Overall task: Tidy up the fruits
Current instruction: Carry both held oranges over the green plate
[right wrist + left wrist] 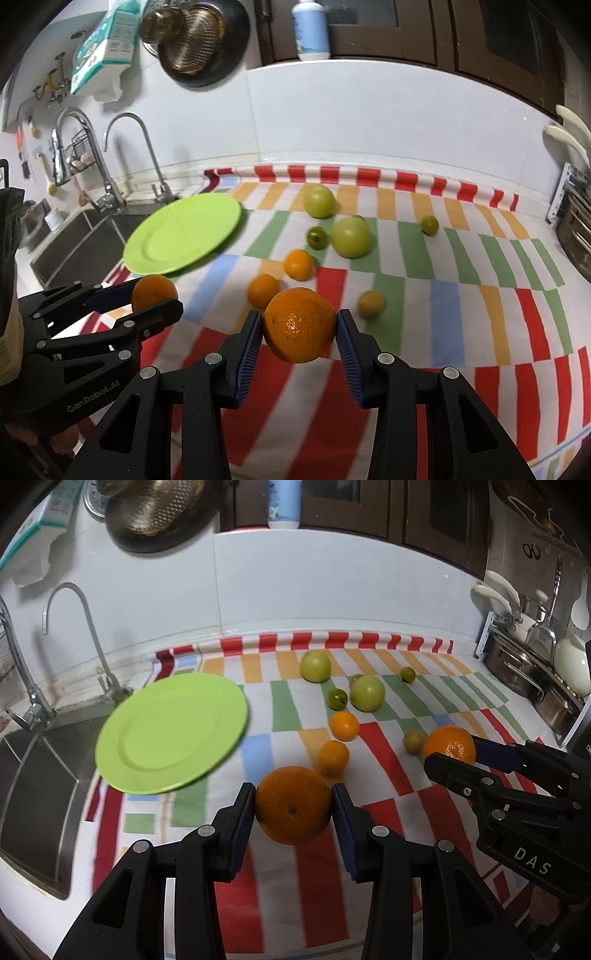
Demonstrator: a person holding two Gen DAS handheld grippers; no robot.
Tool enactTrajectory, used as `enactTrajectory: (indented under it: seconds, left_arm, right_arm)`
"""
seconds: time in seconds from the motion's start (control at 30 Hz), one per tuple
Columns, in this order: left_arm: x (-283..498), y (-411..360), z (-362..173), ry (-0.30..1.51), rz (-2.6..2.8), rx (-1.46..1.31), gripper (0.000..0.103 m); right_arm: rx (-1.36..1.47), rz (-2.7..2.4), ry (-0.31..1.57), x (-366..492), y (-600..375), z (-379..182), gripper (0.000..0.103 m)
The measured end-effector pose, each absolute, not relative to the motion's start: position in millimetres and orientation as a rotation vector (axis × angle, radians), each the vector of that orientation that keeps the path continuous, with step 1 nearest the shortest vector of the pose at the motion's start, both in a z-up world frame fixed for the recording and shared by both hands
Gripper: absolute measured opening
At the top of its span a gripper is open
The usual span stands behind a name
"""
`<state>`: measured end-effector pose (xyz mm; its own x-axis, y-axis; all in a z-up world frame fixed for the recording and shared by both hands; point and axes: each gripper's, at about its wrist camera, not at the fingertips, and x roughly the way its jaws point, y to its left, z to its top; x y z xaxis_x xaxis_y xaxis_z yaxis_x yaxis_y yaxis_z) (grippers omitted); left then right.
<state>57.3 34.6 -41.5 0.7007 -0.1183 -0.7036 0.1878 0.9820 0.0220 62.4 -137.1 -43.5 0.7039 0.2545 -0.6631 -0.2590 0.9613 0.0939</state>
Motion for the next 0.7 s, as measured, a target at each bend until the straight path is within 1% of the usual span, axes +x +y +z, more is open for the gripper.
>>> enactTrajectory:
  seconds: [0.43, 0.7]
  left_arm:
    - [61, 103, -16, 0.703, -0.129, 0.115, 0.041]
    - [78, 143, -13, 0.692, -0.115, 0.121, 0.041]
  right_arm:
    - [-0.013, 0.336, 0.665, 71, -73, -20, 0.042]
    - [-0.043, 0.383, 0.621, 88, -26, -9, 0.042]
